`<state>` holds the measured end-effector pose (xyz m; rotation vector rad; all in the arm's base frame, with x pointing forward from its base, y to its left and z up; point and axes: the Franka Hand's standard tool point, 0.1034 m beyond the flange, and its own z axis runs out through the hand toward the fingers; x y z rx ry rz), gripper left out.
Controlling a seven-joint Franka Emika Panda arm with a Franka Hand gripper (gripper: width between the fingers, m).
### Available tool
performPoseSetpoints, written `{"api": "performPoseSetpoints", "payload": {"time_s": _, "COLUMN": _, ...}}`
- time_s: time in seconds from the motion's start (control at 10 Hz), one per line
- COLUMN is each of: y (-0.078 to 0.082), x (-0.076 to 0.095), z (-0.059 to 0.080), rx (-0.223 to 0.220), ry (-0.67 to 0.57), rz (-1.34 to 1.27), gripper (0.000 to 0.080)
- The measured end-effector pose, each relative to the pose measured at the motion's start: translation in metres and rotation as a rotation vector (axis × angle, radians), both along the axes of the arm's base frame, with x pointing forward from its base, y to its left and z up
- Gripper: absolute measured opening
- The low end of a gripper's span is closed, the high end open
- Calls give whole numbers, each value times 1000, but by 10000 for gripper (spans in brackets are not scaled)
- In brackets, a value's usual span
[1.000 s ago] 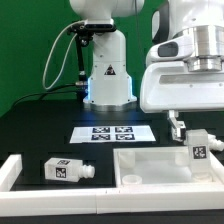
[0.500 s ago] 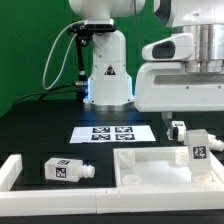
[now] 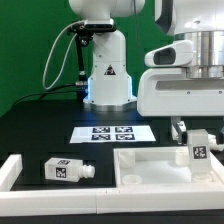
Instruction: Assemble one leg
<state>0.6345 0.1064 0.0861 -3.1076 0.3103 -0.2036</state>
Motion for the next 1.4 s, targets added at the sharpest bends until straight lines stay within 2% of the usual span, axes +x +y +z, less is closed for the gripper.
{"api": "performPoseSetpoints", "payload": {"time_s": 0.1, "y": 0, "x": 0, "z": 0, "rx": 15, "ry": 0, "rz": -106, "gripper": 284}}
{"api": "performPoseSetpoints", "payload": {"time_s": 0.5, "y": 1, "x": 0, "z": 0, "rx": 49, "ry": 0, "rz": -355, "gripper": 285}}
{"api": "performPoseSetpoints", "payload": {"time_s": 0.8, "y": 3, "x": 3, "z": -2, "rx": 89, "ry": -11, "rz": -738, "gripper": 285}}
{"api": "performPoseSetpoints", "payload": {"time_s": 1.0, "y": 2, "x": 3, "z": -2, "rx": 126, "ry": -8, "rz": -989, "gripper": 285}}
{"api": "performPoseSetpoints", "payload": {"time_s": 1.2, "y": -1, "x": 2, "z": -3, "rx": 197, "ry": 26, "rz": -1269, "gripper": 285}}
{"api": "performPoseSetpoints", "payload": {"time_s": 1.4, "y": -4, "x": 1, "z": -3, "rx": 238, "ry": 52, "rz": -1377, "gripper": 285}}
